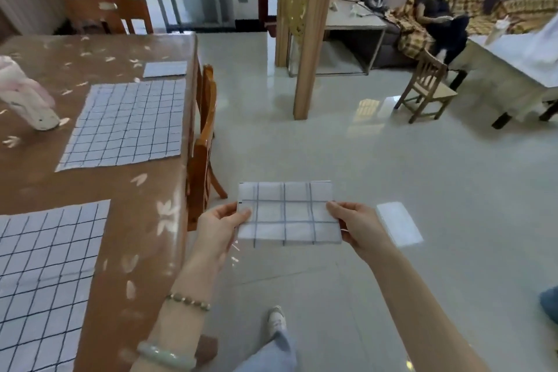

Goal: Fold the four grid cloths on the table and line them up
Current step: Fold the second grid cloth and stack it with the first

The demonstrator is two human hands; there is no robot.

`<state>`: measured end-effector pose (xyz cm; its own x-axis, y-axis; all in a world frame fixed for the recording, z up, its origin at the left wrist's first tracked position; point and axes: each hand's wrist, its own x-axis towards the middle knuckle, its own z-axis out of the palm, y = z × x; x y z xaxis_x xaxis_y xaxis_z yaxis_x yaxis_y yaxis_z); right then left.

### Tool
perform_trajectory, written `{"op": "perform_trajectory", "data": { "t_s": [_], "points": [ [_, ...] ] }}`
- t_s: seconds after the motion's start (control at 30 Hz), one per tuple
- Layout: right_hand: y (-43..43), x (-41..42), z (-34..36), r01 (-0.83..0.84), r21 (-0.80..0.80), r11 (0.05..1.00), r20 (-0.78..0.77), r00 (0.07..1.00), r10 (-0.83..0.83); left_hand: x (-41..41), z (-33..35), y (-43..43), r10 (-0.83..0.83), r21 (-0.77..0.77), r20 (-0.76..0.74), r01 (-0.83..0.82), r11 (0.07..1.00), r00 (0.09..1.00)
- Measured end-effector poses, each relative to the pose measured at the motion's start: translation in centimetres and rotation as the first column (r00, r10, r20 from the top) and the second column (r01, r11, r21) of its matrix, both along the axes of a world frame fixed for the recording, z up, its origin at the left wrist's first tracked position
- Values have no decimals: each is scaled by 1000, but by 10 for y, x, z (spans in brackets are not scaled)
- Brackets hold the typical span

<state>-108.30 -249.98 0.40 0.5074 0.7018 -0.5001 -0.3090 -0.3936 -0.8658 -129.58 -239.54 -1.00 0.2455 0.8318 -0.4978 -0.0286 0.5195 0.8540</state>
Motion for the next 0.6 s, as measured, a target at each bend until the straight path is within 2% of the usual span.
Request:
{"op": "perform_trajectory", "data": {
  "t_s": [0.3, 0.6],
  "points": [
    [146, 84, 11, -134, -1, 991, 14, 991, 134, 70, 12, 125, 57, -17, 3, -57, 998, 998],
    [306, 154, -9, -256, -19, 967, 10, 967, 256, 129, 9, 251, 154, 5, -60, -154, 988, 986]
  ]
}}
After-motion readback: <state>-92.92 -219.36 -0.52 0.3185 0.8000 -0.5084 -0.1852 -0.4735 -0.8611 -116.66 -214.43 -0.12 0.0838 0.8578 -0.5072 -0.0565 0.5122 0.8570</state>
